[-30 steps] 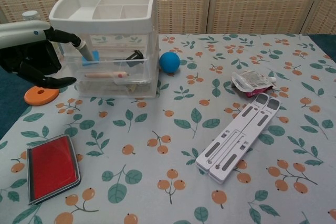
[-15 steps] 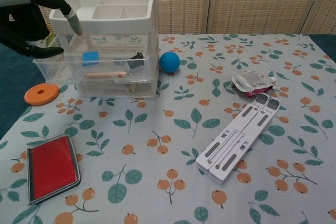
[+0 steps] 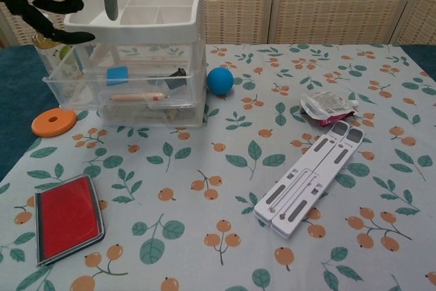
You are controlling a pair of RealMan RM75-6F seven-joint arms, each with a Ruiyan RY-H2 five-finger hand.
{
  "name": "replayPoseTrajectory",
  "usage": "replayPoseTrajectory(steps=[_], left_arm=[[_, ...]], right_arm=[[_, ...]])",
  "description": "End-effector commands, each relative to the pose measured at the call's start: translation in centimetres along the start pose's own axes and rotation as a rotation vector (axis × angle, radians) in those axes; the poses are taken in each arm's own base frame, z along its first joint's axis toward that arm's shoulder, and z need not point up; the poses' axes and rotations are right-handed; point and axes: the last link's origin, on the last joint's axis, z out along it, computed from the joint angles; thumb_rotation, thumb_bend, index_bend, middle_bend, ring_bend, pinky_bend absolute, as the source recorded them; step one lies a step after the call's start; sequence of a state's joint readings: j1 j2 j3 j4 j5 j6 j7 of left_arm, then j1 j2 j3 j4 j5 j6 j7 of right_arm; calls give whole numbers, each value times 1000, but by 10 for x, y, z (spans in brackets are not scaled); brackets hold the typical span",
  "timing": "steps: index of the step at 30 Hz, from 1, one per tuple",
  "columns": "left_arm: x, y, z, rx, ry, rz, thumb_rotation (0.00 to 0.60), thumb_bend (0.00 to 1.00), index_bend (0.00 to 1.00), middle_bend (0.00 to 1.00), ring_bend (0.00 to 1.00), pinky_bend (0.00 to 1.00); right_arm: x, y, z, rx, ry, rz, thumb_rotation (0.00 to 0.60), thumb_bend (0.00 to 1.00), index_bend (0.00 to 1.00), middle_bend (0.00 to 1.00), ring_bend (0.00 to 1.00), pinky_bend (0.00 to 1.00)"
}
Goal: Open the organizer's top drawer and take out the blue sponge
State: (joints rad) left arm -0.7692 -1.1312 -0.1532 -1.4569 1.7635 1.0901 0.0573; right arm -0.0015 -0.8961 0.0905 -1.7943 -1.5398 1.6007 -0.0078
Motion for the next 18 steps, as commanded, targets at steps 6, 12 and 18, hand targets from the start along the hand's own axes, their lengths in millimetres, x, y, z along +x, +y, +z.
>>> replayPoseTrajectory(steps=[6,12,18], left_arm=[[-11,-3,17,-128,-20,155,600,237,396,943,1000,1000],[-19,-2,23,-230,-10,280,600,212,400,943,1000,1000],[-25,-1,30,-278,-26,345,600,211,400,943,1000,1000]], right_arm=[[-2,-2,-1,-1,-9,0,600,397,0,37,0,23],[-3,-3,-1,-5,-17,1,600,397,0,37,0,23],[-5,-2,-3,-15,-24,4,600,398,0,37,0,24]])
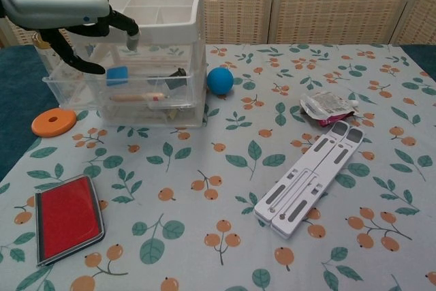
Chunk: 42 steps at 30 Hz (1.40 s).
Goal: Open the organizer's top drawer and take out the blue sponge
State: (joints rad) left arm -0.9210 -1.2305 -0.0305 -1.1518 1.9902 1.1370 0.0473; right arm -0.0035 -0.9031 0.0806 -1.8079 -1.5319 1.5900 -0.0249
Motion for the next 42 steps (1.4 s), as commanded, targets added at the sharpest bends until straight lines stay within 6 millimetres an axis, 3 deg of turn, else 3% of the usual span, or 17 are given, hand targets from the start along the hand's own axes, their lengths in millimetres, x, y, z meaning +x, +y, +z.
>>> replayPoseTrajectory(steps=[1,12,42], left_arm=[[-2,1,4,-30,-1,53,600,211,399,943,1000,1000],[-6,-4,4,-81,-28,151,600,211,385,943,1000,1000],[-12,0,9,-103,-118,156,600,211,357,940,1000,1000]], right_arm=[[-1,1,-1,-4,-3,1,600,398,0,37,0,23],[-5,3,-2,-16,-11,8,600,398,0,37,0,24],[-8,5,-2,-30,-16,13,600,400,0,37,0,24]])
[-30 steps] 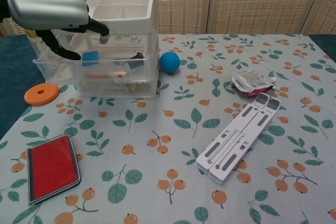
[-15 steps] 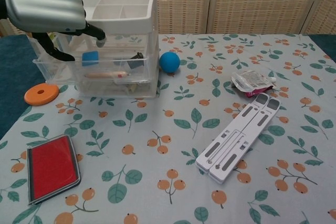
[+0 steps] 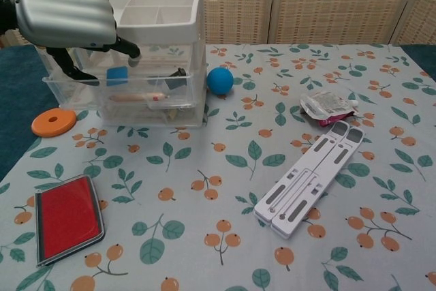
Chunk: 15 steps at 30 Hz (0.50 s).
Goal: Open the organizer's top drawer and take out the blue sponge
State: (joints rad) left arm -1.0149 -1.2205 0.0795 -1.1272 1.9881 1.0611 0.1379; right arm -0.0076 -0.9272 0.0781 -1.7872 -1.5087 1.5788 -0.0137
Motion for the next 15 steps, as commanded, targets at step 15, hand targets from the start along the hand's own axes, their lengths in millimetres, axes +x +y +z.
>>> replayPoseTrajectory(steps=[15], left_arm=[[-6,2,5,10,-59,-20,600,211,376,939,1000,1000]], right_arm=[[-1,1,1,-7,-3,-2,600,400,0,37,0,23]])
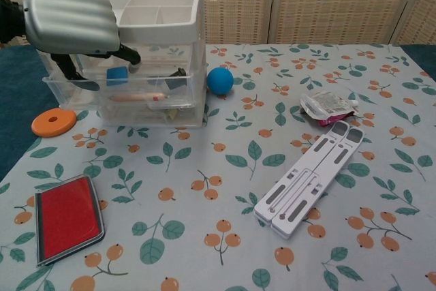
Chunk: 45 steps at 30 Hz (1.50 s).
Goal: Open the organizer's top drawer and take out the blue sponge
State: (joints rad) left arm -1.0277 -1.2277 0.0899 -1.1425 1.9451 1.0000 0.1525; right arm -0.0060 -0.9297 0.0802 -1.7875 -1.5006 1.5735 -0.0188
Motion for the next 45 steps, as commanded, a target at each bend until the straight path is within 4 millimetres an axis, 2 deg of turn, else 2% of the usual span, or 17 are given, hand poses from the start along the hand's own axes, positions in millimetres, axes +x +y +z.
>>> replayPoseTrajectory(steps=[1,33,38,45], left_arm=[[0,0,0,4,-4,-5,600,211,383,939,1000,1000],[3,5,15,5,54,-84,600,210,542,940,1000,1000],[8,3,11,18,83,-94,600,211,554,940,1000,1000],[18,-5,-4,72,136,-124,600,211,560,940,1000,1000]], right_arm=[[0,0,0,-2,-1,1,600,400,0,37,0,23],[0,3,-1,-12,5,3,600,400,0,37,0,23],[0,3,-1,-10,9,6,600,400,0,37,0,23],[0,3,0,0,15,11,600,400,0,37,0,23]])
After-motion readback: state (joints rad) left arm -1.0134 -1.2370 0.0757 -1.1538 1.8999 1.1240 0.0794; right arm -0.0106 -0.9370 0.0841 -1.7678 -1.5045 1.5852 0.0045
